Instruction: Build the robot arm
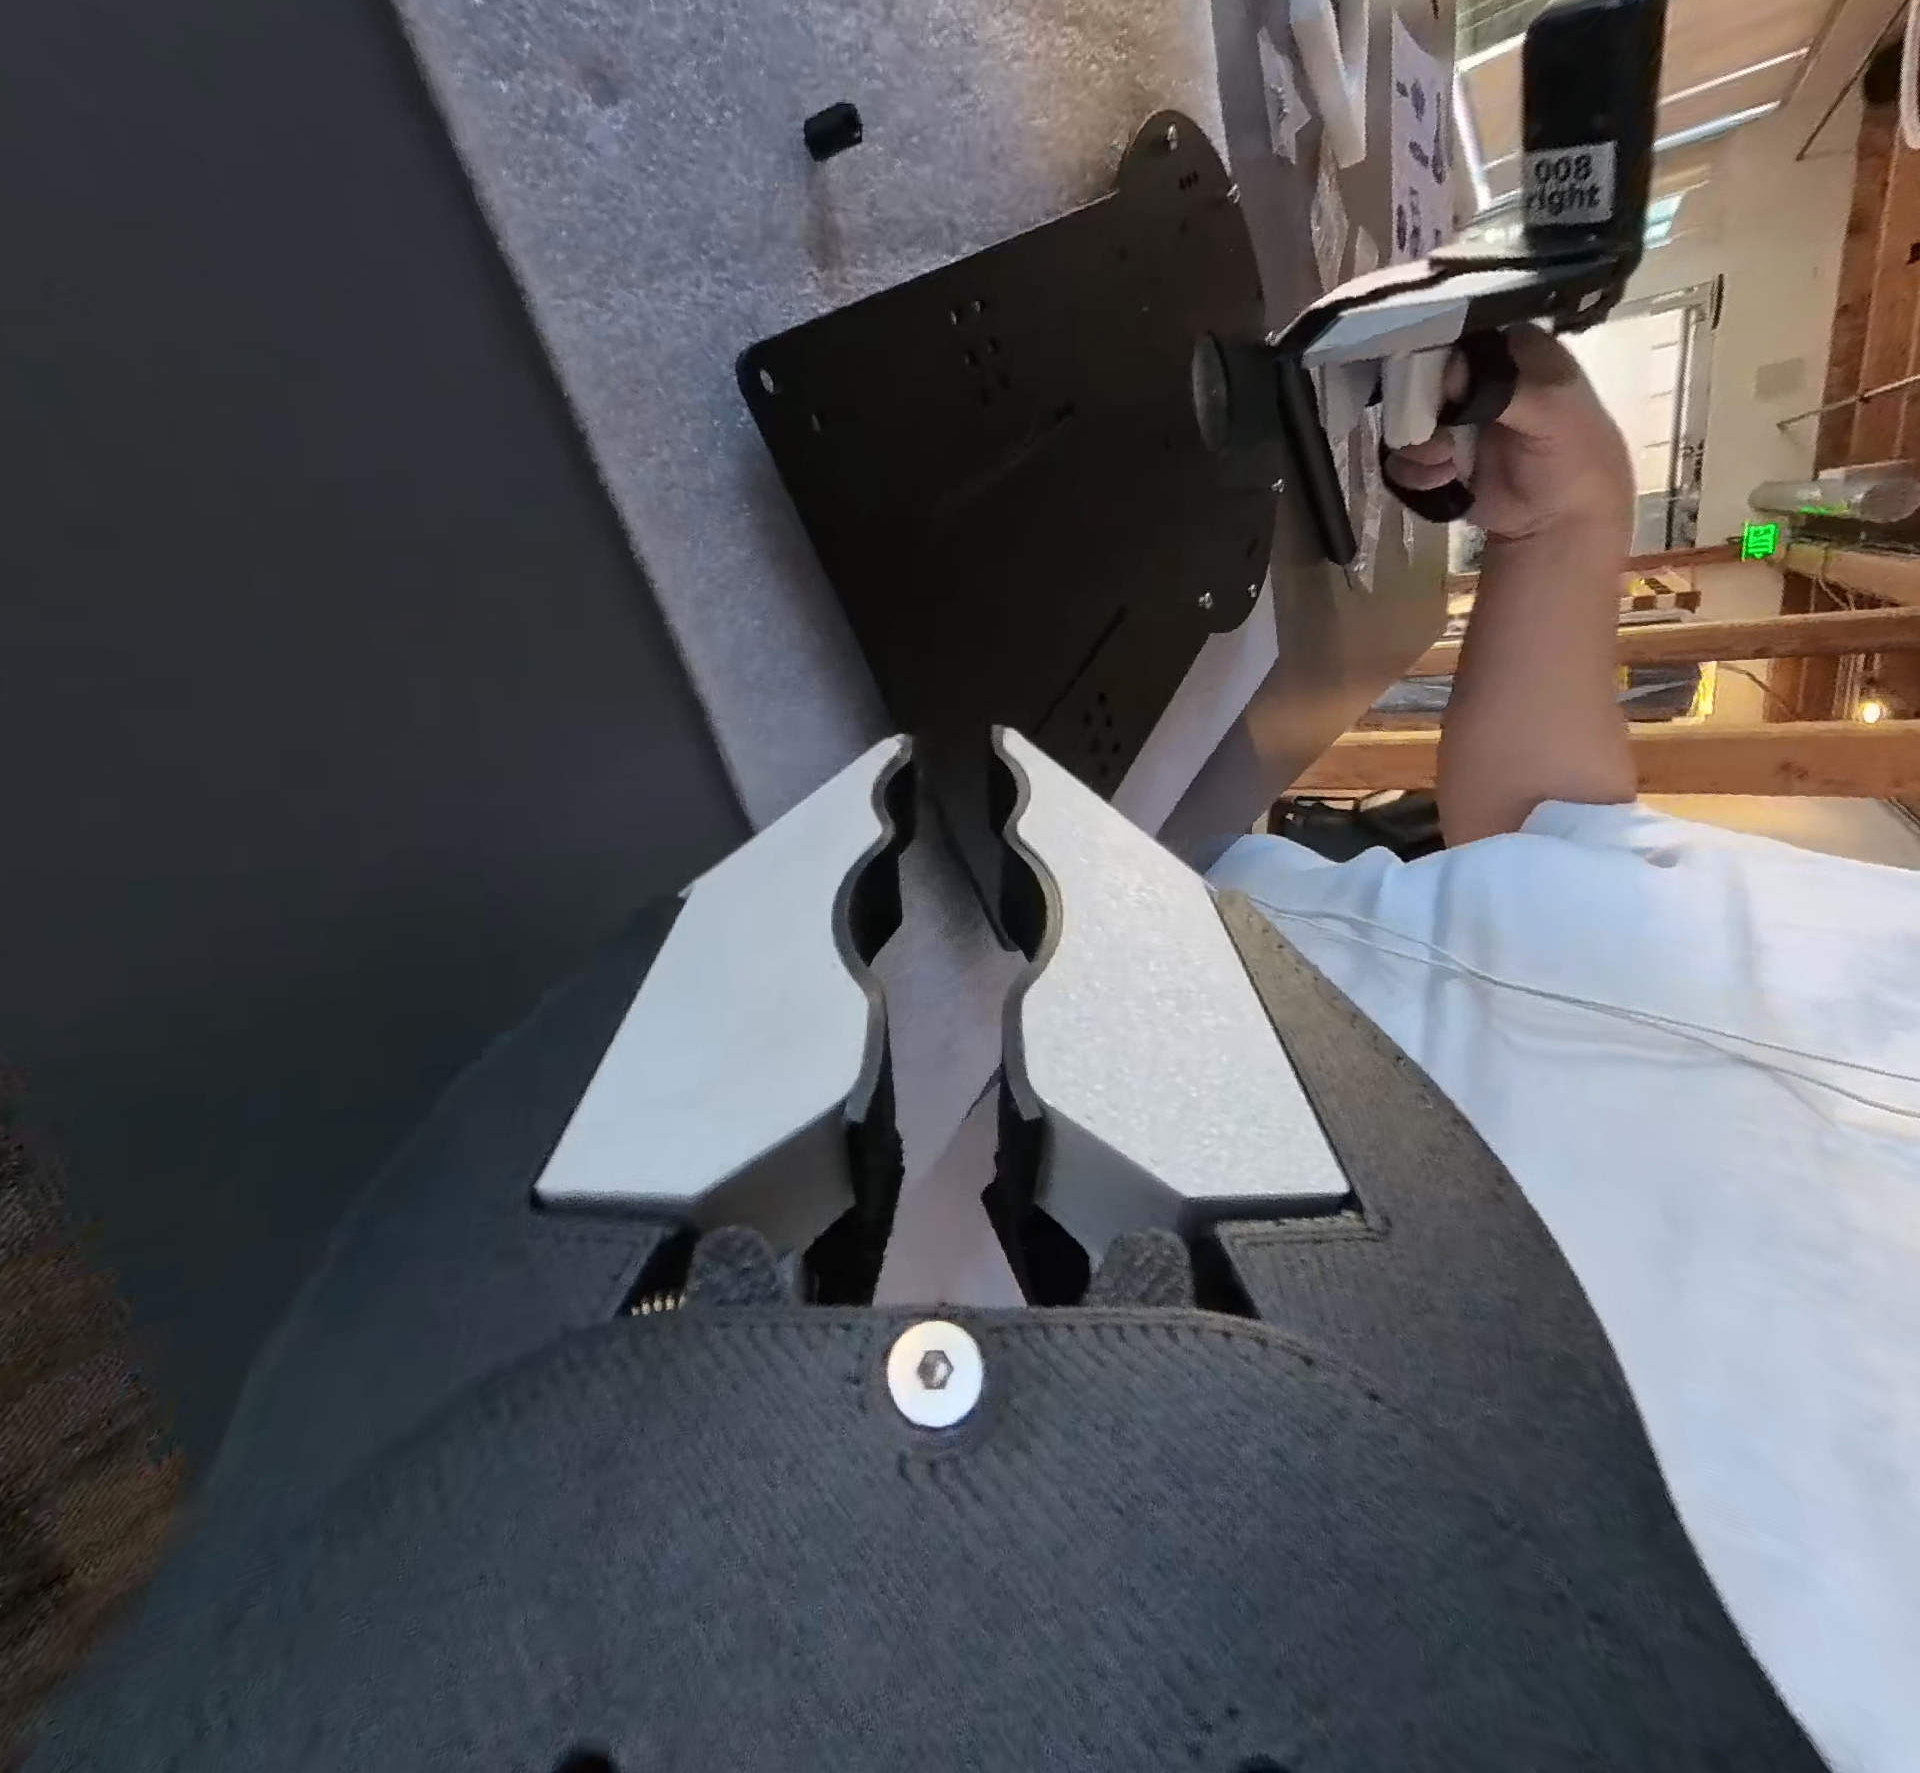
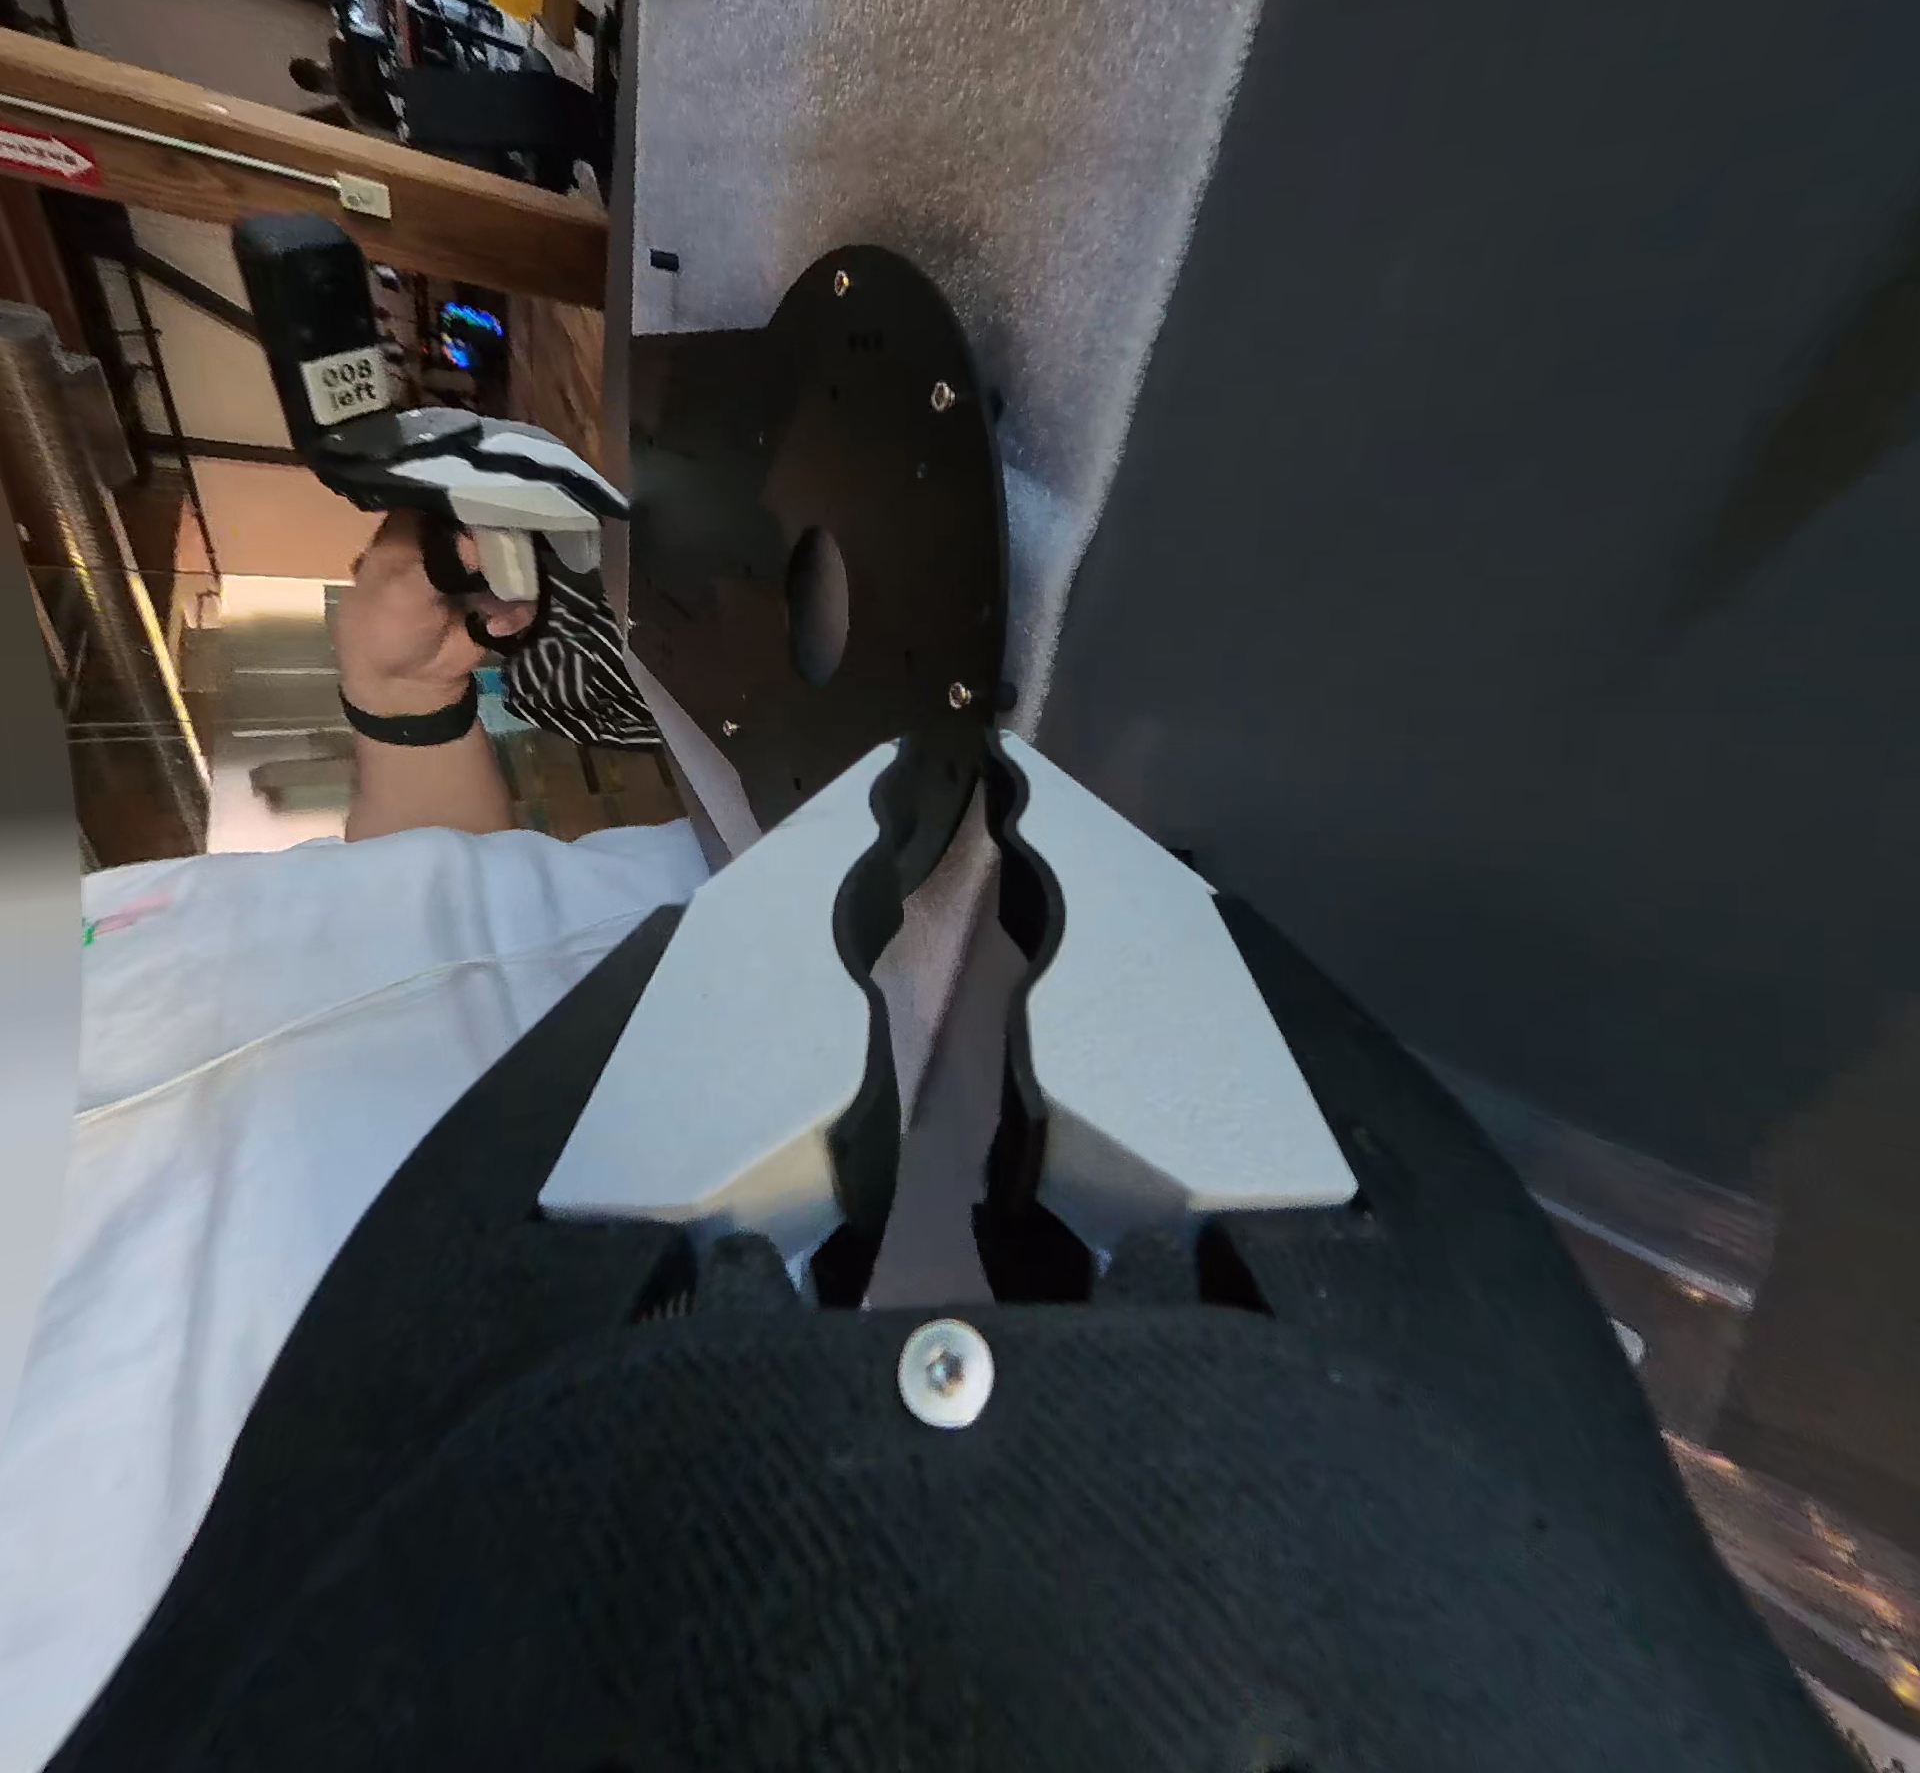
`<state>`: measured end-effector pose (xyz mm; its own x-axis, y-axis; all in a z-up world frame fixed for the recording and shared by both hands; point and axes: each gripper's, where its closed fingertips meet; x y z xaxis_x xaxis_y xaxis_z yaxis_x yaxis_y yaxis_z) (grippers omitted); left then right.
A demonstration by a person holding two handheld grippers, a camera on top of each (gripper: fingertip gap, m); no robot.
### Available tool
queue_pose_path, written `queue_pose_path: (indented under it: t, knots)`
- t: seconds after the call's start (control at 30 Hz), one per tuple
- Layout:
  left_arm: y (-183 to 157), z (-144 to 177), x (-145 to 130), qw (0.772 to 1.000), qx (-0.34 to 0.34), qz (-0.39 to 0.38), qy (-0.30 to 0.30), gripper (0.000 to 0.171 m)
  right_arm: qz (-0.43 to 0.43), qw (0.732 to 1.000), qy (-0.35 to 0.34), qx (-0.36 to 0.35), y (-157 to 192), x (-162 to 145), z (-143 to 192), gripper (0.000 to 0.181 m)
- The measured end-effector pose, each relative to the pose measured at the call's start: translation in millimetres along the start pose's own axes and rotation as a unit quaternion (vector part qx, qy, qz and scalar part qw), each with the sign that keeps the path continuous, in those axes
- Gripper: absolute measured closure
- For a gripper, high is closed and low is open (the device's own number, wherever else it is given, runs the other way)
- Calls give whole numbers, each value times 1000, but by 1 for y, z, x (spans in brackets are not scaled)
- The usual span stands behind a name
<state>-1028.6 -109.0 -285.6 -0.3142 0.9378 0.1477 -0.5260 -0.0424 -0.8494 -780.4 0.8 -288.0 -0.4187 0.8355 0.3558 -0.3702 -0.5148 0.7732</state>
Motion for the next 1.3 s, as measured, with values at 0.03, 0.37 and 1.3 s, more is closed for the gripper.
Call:
queue_pose_path:
  t: [0.03, 0.37, 1.3]
  knots:
    - [0, -1, -1, 1000, 2, 1, 4, 161, 3, 1000, 7, -7, -1, 0, 0, 170]
    - [4, -5, 0, 999, 10, 23, 25, 161, -8, 999, 52, -7, 0, -5, -10, 167]
    - [7, -9, 1, 999, 14, -35, 26, 169, -3, 1000, 5, 1, 5, -3, -2, 176]
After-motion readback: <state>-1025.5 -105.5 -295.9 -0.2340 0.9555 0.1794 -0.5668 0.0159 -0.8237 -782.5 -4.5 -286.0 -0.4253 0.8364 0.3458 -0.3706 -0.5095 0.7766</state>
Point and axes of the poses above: each gripper's, where its closed fingertips meet, z back along the fingers, x out of its top, y = z × x across the jaws, and after that the axes turned 10 degrees about z, right-handed
